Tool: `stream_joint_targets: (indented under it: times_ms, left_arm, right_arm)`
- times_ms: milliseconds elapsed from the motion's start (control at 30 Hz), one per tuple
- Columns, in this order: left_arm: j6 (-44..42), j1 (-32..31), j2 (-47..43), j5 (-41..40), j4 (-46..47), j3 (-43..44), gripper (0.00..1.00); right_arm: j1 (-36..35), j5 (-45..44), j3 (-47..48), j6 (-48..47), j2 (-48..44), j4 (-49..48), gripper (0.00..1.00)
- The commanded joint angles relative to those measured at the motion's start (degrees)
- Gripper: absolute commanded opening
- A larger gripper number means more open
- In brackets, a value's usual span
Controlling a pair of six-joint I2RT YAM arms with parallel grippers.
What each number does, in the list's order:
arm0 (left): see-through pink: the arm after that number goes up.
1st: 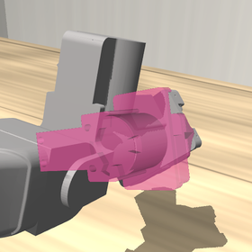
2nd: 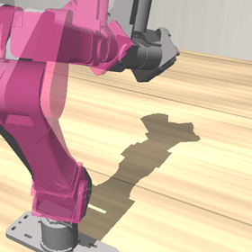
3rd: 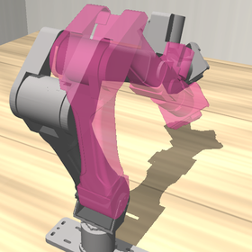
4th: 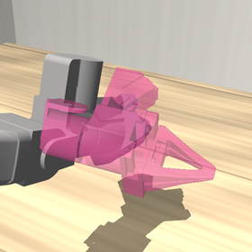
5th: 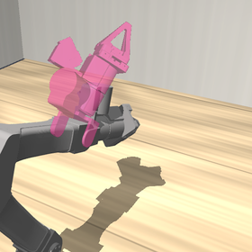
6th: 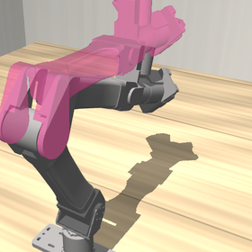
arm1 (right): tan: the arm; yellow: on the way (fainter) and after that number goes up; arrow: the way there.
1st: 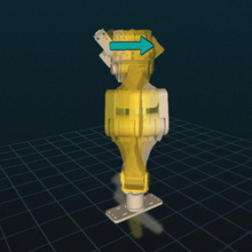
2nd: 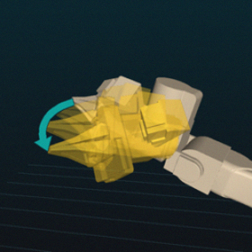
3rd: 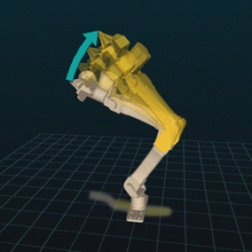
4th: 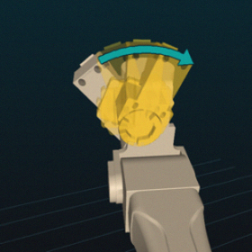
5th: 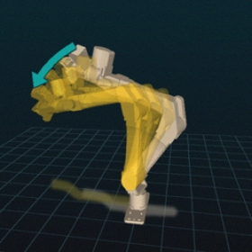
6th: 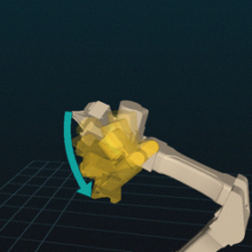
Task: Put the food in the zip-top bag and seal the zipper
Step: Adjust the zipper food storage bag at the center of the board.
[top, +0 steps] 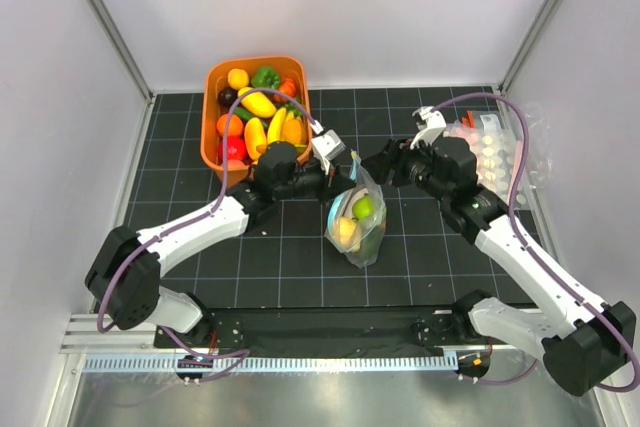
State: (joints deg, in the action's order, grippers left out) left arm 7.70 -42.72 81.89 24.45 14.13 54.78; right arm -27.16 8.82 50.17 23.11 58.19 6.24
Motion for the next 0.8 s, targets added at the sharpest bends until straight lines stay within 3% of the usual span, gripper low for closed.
stream_joint_targets:
  times_ms: [0,167,533,767]
  left_arm:
    - [2.0,0.2,-0.8,0.2,0.0,2.8,0.00]
    - [2.1,0.1,-0.9,0.1,-0.9,3.3,0.00]
    - [2.6,-0.5,-2.1,0.3,-1.0,3.0,0.07]
    - [3.2,-1.4,-3.0,1.0,-1.0,2.8,0.09]
  right_arm:
    - [0.2,2.9,4.9,1.2,1.0,2.0,0.64]
    - [-0.2,5.7,8.8,0.5,3.7,6.3,0.63]
    - [-7.5,-7.2,14.4,-1.8,9.6,12.9,0.60]
    - [-9.5,-13.4,15.2,-2.5,11.7,14.1,0.42]
